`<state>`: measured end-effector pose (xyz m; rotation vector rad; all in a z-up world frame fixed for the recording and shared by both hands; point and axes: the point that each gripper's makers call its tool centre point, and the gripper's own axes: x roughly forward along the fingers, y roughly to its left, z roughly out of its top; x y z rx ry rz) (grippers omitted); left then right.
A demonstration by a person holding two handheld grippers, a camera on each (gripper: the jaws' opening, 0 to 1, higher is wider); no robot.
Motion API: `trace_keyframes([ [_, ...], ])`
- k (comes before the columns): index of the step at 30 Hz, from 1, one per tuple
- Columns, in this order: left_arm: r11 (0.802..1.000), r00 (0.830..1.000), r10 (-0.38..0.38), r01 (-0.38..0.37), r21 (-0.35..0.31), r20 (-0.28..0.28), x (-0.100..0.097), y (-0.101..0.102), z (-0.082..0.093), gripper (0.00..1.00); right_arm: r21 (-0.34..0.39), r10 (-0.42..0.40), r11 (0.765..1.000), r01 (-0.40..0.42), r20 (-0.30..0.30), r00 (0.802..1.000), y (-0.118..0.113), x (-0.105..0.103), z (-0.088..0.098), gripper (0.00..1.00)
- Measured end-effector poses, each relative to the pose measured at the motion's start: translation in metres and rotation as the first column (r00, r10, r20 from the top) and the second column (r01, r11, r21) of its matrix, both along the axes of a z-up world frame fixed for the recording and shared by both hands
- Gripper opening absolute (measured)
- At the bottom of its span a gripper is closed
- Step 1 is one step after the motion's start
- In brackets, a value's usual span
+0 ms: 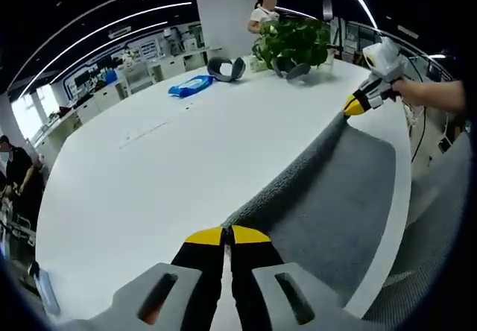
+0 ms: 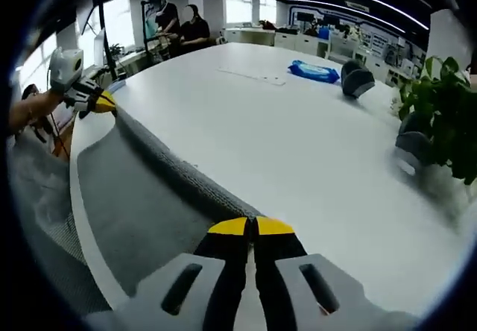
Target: Fold the towel on the table until its edges align and the towel forms a compact rectangular stack.
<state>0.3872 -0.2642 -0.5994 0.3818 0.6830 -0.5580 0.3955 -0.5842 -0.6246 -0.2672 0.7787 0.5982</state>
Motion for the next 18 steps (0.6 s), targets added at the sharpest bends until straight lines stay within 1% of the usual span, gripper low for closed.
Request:
trace_keyframes([
  [1,1.000,1.000,-0.002,0.002,0.009,0.003,0.003,0.000,-0.003,0.02,-0.014,0.010,1.000,-0.010,0.005,1.000,0.000,0.003,-0.004,0.00],
  [4,0.999,1.000,-0.006,0.006,0.034,-0.005,0.009,0.000,-0.013,0.02,-0.035,0.024,0.999,-0.024,-0.006,1.000,0.001,0.008,-0.011,0.00],
  [6,0.997,1.000,-0.021,0.021,0.077,0.005,0.013,0.002,-0.020,0.03,-0.060,0.037,0.998,-0.037,0.006,0.999,0.000,0.012,-0.014,0.01],
  [7,0.995,1.000,-0.027,0.026,0.098,0.004,0.014,0.002,-0.023,0.04,-0.074,0.037,0.997,-0.037,0.003,0.999,-0.001,0.013,-0.016,0.03],
  [9,0.993,1.000,-0.020,0.018,0.119,0.011,0.016,0.004,-0.025,0.05,-0.136,0.046,0.990,-0.041,0.033,0.998,-0.009,0.018,-0.016,0.05],
  [10,0.985,1.000,-0.004,-0.001,0.173,0.030,0.018,0.014,-0.024,0.05,-0.132,0.043,0.991,-0.038,0.031,0.999,-0.010,0.018,-0.016,0.04],
  [11,0.986,0.999,0.010,-0.017,0.166,0.048,0.020,0.016,-0.021,0.06,-0.127,0.036,0.991,-0.032,0.033,0.999,-0.012,0.018,-0.014,0.04],
  [12,0.988,0.996,0.049,-0.059,0.140,0.073,0.023,0.020,-0.015,0.09,-0.123,0.028,0.992,-0.023,0.039,0.999,-0.014,0.019,-0.012,0.03],
  [14,0.994,0.993,0.087,-0.092,0.066,0.086,0.023,0.020,-0.004,0.09,-0.120,0.014,0.993,-0.008,0.048,0.999,-0.020,0.019,-0.009,0.02],
  [15,0.995,0.993,0.080,-0.085,0.053,0.086,0.021,0.017,-0.001,0.09,-0.118,0.010,0.993,-0.004,0.051,0.999,-0.021,0.019,-0.008,0.01],
  [16,0.997,0.995,0.055,-0.059,0.048,0.082,0.017,0.012,0.003,0.09,-0.117,0.004,0.993,0.003,0.064,0.998,-0.023,0.020,-0.004,0.01],
  [18,0.999,0.999,-0.013,0.011,0.042,0.041,0.005,-0.003,0.003,0.07,-0.106,0.009,0.994,0.000,0.088,0.996,-0.023,0.021,0.003,0.00],
])
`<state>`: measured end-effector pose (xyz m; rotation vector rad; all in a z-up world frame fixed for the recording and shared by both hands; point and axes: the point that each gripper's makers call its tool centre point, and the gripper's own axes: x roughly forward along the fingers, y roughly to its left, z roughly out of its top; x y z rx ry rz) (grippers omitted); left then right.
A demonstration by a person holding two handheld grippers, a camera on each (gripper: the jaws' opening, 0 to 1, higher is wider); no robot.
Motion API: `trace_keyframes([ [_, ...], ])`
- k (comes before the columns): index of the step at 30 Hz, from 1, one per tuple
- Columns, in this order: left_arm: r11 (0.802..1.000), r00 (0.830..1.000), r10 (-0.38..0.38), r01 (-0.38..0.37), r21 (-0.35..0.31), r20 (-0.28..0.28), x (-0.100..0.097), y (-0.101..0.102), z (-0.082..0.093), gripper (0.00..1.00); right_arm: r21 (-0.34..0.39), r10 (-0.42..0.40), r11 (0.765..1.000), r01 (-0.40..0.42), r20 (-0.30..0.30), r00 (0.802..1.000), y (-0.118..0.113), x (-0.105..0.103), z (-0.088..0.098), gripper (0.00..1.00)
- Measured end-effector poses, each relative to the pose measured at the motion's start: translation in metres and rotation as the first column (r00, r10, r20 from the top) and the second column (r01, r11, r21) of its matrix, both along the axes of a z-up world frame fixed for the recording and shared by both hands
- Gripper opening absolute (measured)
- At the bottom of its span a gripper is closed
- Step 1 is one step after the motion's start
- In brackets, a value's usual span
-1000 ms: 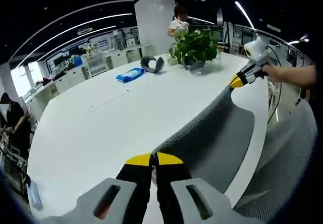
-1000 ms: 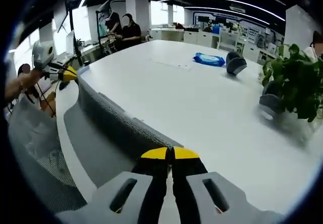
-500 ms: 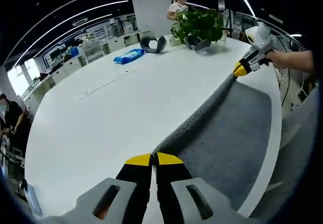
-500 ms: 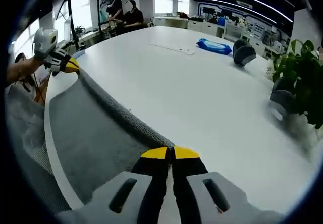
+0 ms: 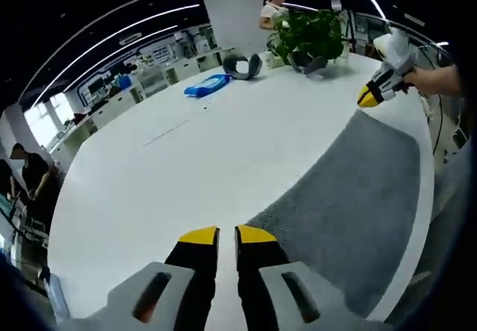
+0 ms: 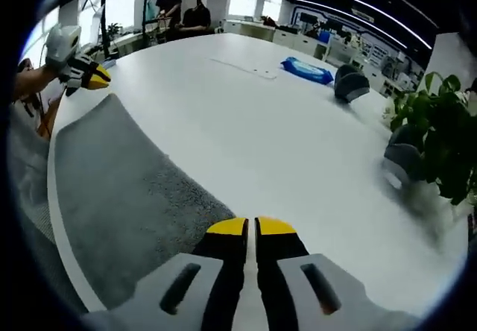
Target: Fold the towel on the table until its edges align and the towel forms a compact rectangular stack.
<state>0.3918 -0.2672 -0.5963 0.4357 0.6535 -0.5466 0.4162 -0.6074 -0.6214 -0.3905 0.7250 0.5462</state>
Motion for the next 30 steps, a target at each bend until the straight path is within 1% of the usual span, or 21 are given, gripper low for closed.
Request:
trace_keyframes([
  [1,0.999,0.999,-0.043,0.044,0.012,-0.025,-0.010,-0.009,-0.001,0.05,0.006,0.009,1.000,-0.009,0.017,1.000,0.001,0.001,0.005,0.00],
  [3,0.995,0.995,-0.094,0.095,0.021,-0.038,-0.020,-0.022,-0.003,0.01,0.005,0.031,0.999,-0.031,0.027,0.999,0.005,0.001,0.010,0.00],
  [6,0.987,0.986,-0.162,0.161,-0.023,-0.045,-0.036,-0.055,0.001,0.01,0.011,0.053,0.999,-0.053,0.028,0.998,0.012,0.001,0.013,0.00],
  [7,0.985,0.984,-0.171,0.169,-0.029,-0.045,-0.040,-0.063,0.002,0.01,0.011,0.056,0.998,-0.057,0.028,0.998,0.013,0.001,0.014,0.00],
  [9,0.972,0.972,-0.230,0.227,-0.055,-0.043,-0.049,-0.089,0.003,0.01,0.015,0.082,0.997,-0.082,0.023,0.996,0.020,0.000,0.014,0.00],
  [11,0.961,0.963,-0.266,0.261,-0.088,-0.042,-0.057,-0.113,0.003,0.01,0.030,0.105,0.994,-0.106,0.014,0.994,0.029,-0.002,0.013,0.00],
  [12,0.950,0.951,-0.304,0.297,-0.100,-0.061,-0.065,-0.124,0.000,0.01,0.048,0.126,0.991,-0.126,0.008,0.992,0.036,-0.004,0.012,0.00],
  [13,0.946,0.945,-0.315,0.305,-0.111,-0.090,-0.072,-0.134,-0.006,0.01,0.061,0.134,0.989,-0.133,0.000,0.991,0.039,-0.005,0.010,0.00],
  [14,0.941,0.936,-0.333,0.322,-0.107,-0.111,-0.077,-0.140,-0.010,0.01,0.082,0.152,0.985,-0.150,-0.016,0.988,0.046,-0.009,0.006,0.00],
  [15,0.930,0.920,-0.365,0.354,-0.100,-0.142,-0.087,-0.150,-0.016,0.01,0.086,0.165,0.983,-0.162,-0.031,0.986,0.049,-0.011,0.002,0.00],
  [17,0.930,0.923,-0.363,0.351,-0.113,-0.126,-0.090,-0.163,-0.015,0.01,0.061,0.217,0.976,-0.211,-0.099,0.971,0.053,-0.020,-0.010,0.00],
  [19,0.917,0.915,-0.380,0.355,-0.181,-0.135,-0.103,-0.184,-0.013,0.01,0.072,0.259,0.965,-0.251,-0.143,0.955,0.061,-0.027,-0.016,0.00],
  [20,0.905,0.902,-0.407,0.378,-0.197,-0.141,-0.109,-0.192,-0.013,0.01,0.080,0.258,0.966,-0.247,-0.172,0.951,0.063,-0.030,-0.019,0.00],
  [22,0.887,0.883,-0.450,0.425,-0.182,-0.134,-0.117,-0.204,-0.019,0.01,0.073,0.238,0.971,-0.228,-0.206,0.949,0.063,-0.035,-0.026,0.00],
  [23,0.872,0.863,-0.484,0.462,-0.165,-0.143,-0.123,-0.209,-0.024,0.01,0.071,0.214,0.977,-0.203,-0.228,0.950,0.064,-0.039,-0.028,0.00],
  [25,0.866,0.858,-0.494,0.472,-0.163,-0.141,-0.126,-0.217,-0.030,0.01,0.067,0.228,0.974,-0.218,-0.238,0.944,0.069,-0.047,-0.026,0.00],
  [26,0.860,0.849,-0.506,0.484,-0.158,-0.153,-0.129,-0.221,-0.036,0.01,0.059,0.237,0.971,-0.230,-0.245,0.940,0.069,-0.049,-0.026,0.00],
  [27,0.860,0.845,-0.508,0.489,-0.144,-0.166,-0.131,-0.221,-0.042,0.00,-0.006,0.272,0.959,-0.284,-0.267,0.924,0.065,-0.054,-0.029,0.00],
  [28,0.848,0.824,-0.529,0.519,-0.106,-0.204,-0.137,-0.219,-0.053,0.00,-0.023,0.275,0.956,-0.292,-0.274,0.922,0.063,-0.055,-0.031,0.00],
  [29,0.837,0.811,-0.544,0.540,-0.083,-0.215,-0.140,-0.218,-0.059,0.00,-0.046,0.269,0.955,-0.294,-0.294,0.917,0.060,-0.058,-0.034,0.00],
  [30,0.826,0.808,-0.561,0.560,-0.059,-0.181,-0.139,-0.220,-0.061,0.00,-0.034,0.257,0.960,-0.279,-0.296,0.920,0.062,-0.060,-0.035,0.00],
])
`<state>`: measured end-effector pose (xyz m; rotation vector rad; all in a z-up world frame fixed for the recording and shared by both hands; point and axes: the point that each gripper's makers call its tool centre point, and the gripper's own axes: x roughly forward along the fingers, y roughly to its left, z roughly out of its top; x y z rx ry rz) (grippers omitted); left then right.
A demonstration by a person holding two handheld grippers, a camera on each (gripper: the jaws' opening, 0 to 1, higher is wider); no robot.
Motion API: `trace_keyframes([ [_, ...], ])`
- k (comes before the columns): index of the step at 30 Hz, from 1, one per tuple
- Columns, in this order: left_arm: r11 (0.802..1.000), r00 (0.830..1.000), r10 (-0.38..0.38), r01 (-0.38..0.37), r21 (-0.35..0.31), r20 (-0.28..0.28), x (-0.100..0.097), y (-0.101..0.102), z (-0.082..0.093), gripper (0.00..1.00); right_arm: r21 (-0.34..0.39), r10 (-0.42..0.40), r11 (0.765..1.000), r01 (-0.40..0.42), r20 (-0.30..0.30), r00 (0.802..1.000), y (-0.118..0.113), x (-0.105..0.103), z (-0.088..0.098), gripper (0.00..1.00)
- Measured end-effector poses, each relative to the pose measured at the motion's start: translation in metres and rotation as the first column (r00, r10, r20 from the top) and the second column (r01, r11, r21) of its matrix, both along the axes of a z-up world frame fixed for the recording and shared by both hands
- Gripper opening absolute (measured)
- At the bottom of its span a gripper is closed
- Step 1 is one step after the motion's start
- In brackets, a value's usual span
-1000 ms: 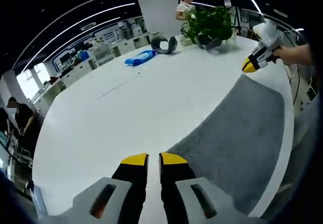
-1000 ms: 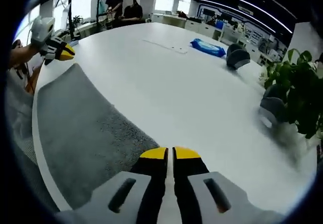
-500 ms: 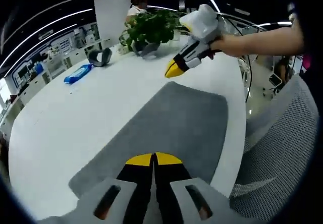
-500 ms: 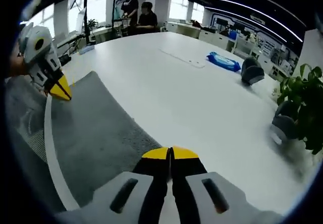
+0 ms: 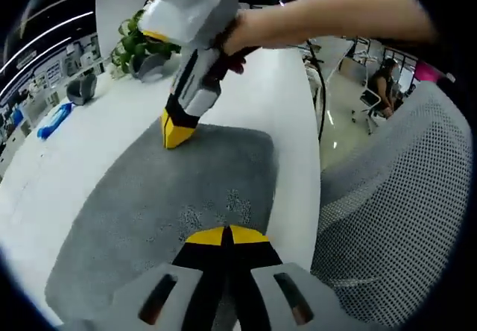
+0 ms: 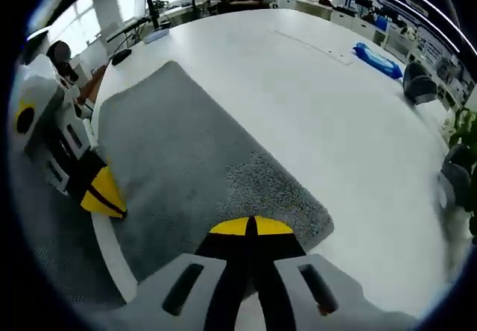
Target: Fold the towel on the table until its edges align and the towel forms a compact rectangular stack.
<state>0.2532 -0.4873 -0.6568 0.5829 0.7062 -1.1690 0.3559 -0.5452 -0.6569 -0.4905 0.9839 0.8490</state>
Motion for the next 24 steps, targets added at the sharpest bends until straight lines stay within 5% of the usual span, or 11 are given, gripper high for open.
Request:
trace_keyframes([
  [2,0.999,0.998,-0.041,0.041,0.000,0.054,0.000,-0.001,0.005,0.00,-0.010,-0.014,1.000,0.014,0.015,1.000,0.000,-0.002,-0.001,0.00],
  [4,0.996,0.994,-0.082,0.080,0.028,0.075,-0.004,0.000,0.004,0.00,-0.123,0.057,0.991,-0.045,0.099,0.993,-0.001,-0.002,-0.002,0.00],
  [7,0.970,0.957,-0.240,0.229,0.086,0.160,-0.009,-0.001,0.004,0.00,-0.278,0.134,0.956,-0.096,0.123,0.983,0.001,-0.006,-0.004,0.00],
  [10,0.938,0.923,-0.344,0.329,0.112,0.172,-0.014,0.001,0.004,0.00,-0.365,0.131,0.927,-0.085,0.103,0.986,0.001,-0.009,-0.005,0.00],
  [13,0.906,0.894,-0.419,0.399,0.145,0.158,-0.021,0.008,0.004,0.00,-0.388,0.083,0.921,-0.041,0.091,0.992,0.003,-0.013,-0.005,0.00],
  [15,0.855,0.838,-0.512,0.476,0.205,0.190,-0.026,0.015,0.004,0.00,-0.390,0.057,0.921,-0.025,0.070,0.996,0.004,-0.019,-0.005,0.00],
  [18,0.820,0.804,-0.560,0.504,0.272,0.197,-0.030,0.031,0.003,0.00,-0.384,0.027,0.923,-0.006,0.050,0.998,0.006,-0.025,-0.005,0.00],
  [22,0.814,0.812,-0.558,0.498,0.298,0.170,-0.026,0.048,0.003,0.00,-0.372,-0.010,0.928,0.024,0.039,0.999,0.010,-0.031,-0.005,0.00],
  [24,0.793,0.804,-0.579,0.518,0.321,0.135,-0.022,0.060,0.003,0.00,-0.365,-0.013,0.931,0.024,0.033,0.999,0.013,-0.031,-0.005,0.00],
])
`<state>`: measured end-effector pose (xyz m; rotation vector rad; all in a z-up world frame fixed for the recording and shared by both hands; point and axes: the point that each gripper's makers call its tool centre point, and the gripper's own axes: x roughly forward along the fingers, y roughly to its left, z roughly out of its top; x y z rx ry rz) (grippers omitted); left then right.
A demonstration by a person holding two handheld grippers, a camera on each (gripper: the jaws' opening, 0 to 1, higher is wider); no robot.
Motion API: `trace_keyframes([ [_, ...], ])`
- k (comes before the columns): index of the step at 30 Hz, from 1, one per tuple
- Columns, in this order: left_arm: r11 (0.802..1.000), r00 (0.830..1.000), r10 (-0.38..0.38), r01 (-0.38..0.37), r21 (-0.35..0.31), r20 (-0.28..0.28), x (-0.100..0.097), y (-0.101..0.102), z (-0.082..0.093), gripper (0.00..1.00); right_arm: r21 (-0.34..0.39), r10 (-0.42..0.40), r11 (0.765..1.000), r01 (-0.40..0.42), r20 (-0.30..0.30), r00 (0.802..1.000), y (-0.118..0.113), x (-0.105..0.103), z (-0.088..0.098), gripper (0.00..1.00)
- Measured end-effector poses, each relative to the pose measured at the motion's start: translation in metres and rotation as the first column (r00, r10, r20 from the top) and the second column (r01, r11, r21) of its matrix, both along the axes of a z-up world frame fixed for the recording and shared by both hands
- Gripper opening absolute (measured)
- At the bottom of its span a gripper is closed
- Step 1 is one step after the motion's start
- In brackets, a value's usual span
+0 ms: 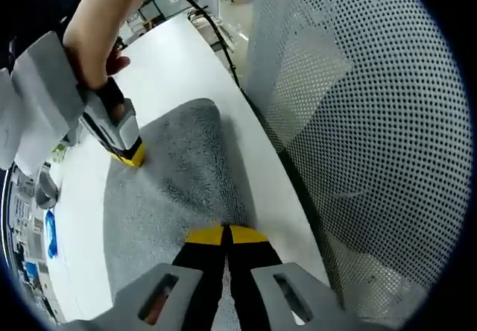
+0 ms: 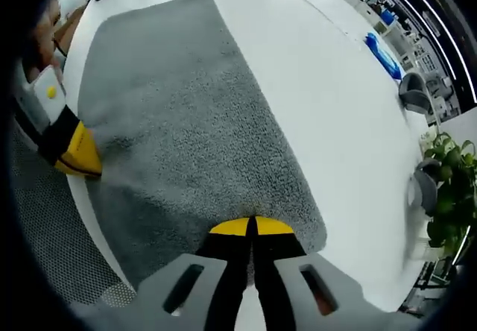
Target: Fold the towel on the table until its edges align and the towel forms a compact rectangular stack.
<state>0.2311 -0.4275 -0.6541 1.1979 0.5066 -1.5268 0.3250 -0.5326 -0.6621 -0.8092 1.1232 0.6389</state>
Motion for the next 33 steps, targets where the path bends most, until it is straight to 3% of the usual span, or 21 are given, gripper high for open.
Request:
trace_keyframes([
  [3,1.000,1.000,0.023,-0.023,0.019,-0.013,0.011,0.011,0.000,0.00,0.066,-0.073,0.995,0.075,-0.032,0.997,0.005,-0.002,0.001,0.00],
  [9,0.995,0.995,0.098,-0.098,0.016,-0.016,0.022,0.026,-0.001,0.00,0.169,-0.131,0.976,0.136,-0.037,0.991,0.012,-0.007,0.001,0.00],
  [13,0.992,0.992,0.126,-0.126,0.009,-0.009,0.023,0.035,-0.001,0.00,0.188,-0.102,0.977,0.103,-0.017,0.995,0.018,-0.013,0.001,0.00],
  [18,0.989,0.989,0.149,-0.149,0.017,-0.003,0.029,0.053,-0.001,0.00,0.245,-0.106,0.962,0.116,-0.053,0.993,0.031,-0.019,0.001,0.00],
  [25,0.969,0.969,0.246,-0.247,-0.025,-0.019,0.039,0.077,0.000,0.00,0.270,-0.081,0.958,0.093,-0.058,0.995,0.052,-0.027,0.002,0.00],
  [28,0.957,0.957,0.289,-0.289,-0.038,-0.010,0.045,0.092,0.000,0.00,0.322,-0.089,0.941,0.104,-0.062,0.994,0.065,-0.031,0.003,0.00],
  [31,0.935,0.940,0.340,-0.339,-0.099,-0.015,0.052,0.102,0.001,0.00,0.358,-0.076,0.931,0.074,-0.008,0.997,0.075,-0.033,0.003,0.00],
  [33,0.922,0.930,0.368,-0.365,-0.127,-0.002,0.057,0.109,0.002,0.00,0.403,-0.110,0.910,0.101,-0.001,0.994,0.082,-0.034,0.003,0.00],
])
